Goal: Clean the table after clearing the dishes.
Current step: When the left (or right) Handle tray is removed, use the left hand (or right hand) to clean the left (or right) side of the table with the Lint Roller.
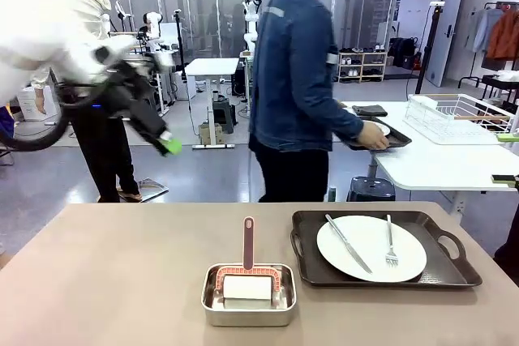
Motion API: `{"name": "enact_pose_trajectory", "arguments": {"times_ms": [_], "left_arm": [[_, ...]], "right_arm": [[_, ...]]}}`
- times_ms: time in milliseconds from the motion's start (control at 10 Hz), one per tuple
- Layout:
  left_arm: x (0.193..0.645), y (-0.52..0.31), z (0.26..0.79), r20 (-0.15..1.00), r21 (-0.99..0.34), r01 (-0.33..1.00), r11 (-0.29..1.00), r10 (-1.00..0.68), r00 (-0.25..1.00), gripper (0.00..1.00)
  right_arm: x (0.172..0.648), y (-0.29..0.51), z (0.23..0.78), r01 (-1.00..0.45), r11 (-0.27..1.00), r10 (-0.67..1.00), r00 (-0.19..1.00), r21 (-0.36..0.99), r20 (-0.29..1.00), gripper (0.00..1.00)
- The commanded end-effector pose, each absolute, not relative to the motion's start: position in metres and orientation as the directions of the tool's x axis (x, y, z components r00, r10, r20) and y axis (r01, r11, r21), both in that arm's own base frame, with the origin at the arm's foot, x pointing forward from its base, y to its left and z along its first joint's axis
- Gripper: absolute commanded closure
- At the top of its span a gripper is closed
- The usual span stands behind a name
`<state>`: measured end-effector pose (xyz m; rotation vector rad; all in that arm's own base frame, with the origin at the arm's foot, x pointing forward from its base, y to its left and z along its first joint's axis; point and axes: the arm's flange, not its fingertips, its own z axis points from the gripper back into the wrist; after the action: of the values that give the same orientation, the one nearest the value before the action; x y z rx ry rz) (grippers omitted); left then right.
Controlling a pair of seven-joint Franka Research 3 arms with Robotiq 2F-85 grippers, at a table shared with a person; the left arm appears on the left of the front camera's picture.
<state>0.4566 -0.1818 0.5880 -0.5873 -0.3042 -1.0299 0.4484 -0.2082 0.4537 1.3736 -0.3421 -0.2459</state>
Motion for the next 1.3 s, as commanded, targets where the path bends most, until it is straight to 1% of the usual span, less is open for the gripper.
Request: {"name": "enact_pose_trajectory", "arguments": {"times_ms": [0,100,200,300,400,500,600,900,1000,1200], "left_arm": [[0.491,-0.236,0.577,0.294,-0.161,0.964,0.212,-0.922,0.252,0.0],[0.496,-0.268,0.565,0.154,-0.123,0.981,0.153,-0.973,0.171,0.0],[0.497,-0.294,0.552,0.09,-0.149,0.984,0.096,-0.99,0.111,0.0],[0.497,-0.313,0.542,0.06,-0.167,0.984,0.066,-0.995,0.077,0.0],[0.495,-0.32,0.542,0.092,-0.19,0.979,0.068,-0.992,0.087,0.0],[0.49,-0.314,0.551,0.175,-0.246,0.966,0.081,-0.976,0.127,0.0],[0.49,-0.322,0.521,0.081,-0.184,0.98,0.072,-0.993,0.088,0.0],[0.49,-0.322,0.521,0.081,-0.184,0.98,0.072,-0.993,0.088,0.0],[0.494,-0.324,0.526,0.096,-0.199,0.978,0.07,-0.991,0.09,0.0],[0.509,-0.341,0.511,0.051,-0.175,0.983,0.062,-0.996,0.072,0.0]], "right_arm": [[0.446,-0.205,0.457,-0.031,0.176,-0.364,0.926,0.984,0.094,0.0],[0.446,-0.205,0.457,-0.031,0.176,-0.364,0.926,0.984,0.094,0.0],[0.446,-0.205,0.457,-0.031,0.176,-0.364,0.926,0.984,0.094,0.0],[0.446,-0.205,0.457,-0.031,0.176,-0.364,0.926,0.984,0.094,0.0],[0.446,-0.205,0.457,-0.031,0.176,-0.364,0.926,0.984,0.094,0.0],[0.446,-0.205,0.457,-0.031,0.176,-0.364,0.926,0.984,0.094,0.0],[0.446,-0.205,0.457,-0.031,0.176,-0.364,0.926,0.984,0.094,0.0],[0.446,-0.205,0.457,-0.031,0.176,-0.364,0.926,0.984,0.094,0.0],[0.446,-0.205,0.457,-0.031,0.176,-0.364,0.926,0.984,0.094,0.0],[0.446,-0.205,0.457,-0.031,0.176,-0.364,0.926,0.984,0.094,0.0]]}}
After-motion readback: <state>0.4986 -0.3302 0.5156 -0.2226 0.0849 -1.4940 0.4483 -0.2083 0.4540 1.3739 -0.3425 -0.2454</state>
